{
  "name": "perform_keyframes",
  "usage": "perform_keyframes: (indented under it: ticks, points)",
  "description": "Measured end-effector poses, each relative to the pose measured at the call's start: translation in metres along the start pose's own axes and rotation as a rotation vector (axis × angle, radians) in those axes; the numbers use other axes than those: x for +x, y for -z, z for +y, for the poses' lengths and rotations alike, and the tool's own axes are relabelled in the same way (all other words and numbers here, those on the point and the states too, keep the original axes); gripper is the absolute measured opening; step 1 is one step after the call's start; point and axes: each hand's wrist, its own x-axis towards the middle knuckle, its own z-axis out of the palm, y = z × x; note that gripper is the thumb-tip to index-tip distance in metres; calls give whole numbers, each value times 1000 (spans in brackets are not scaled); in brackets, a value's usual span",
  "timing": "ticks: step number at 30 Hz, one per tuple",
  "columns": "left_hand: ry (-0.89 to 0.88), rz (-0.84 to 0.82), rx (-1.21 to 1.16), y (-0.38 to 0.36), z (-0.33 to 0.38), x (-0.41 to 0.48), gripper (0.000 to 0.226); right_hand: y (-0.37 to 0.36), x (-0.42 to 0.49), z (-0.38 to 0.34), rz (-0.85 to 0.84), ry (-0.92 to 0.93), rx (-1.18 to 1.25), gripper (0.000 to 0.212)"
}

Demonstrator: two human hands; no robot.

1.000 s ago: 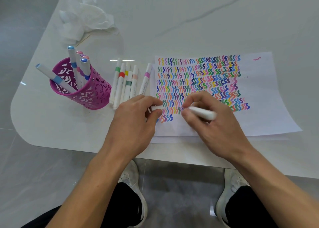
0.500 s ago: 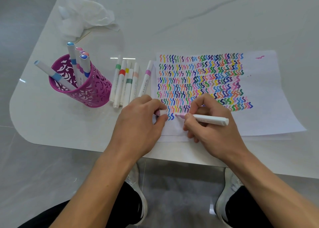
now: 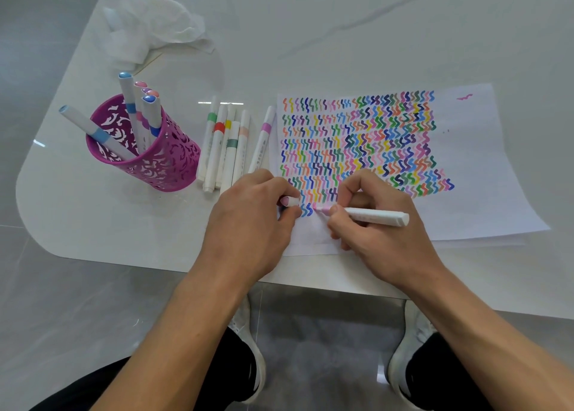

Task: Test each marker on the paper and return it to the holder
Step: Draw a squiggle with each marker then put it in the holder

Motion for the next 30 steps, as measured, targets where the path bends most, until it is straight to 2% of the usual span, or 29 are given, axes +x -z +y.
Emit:
perform_keyframes:
  ticks: [10, 16, 19, 25, 30]
  points:
    - [0, 29, 11, 1, 1, 0, 20, 1, -2, 0, -21, -7, 17, 18]
    - [-32, 56, 35, 4, 2, -2, 22, 7, 0, -12, 76, -35, 228, 13]
    - [-55, 104, 24, 10, 6, -2, 26, 10, 2, -20, 144, -26, 347, 20]
    - [81, 138, -269, 18, 12, 0, 25, 13, 5, -22, 145, 22, 352, 11]
    - [150, 72, -498, 20, 13, 0, 19, 15, 7, -25, 128, 2, 461, 12]
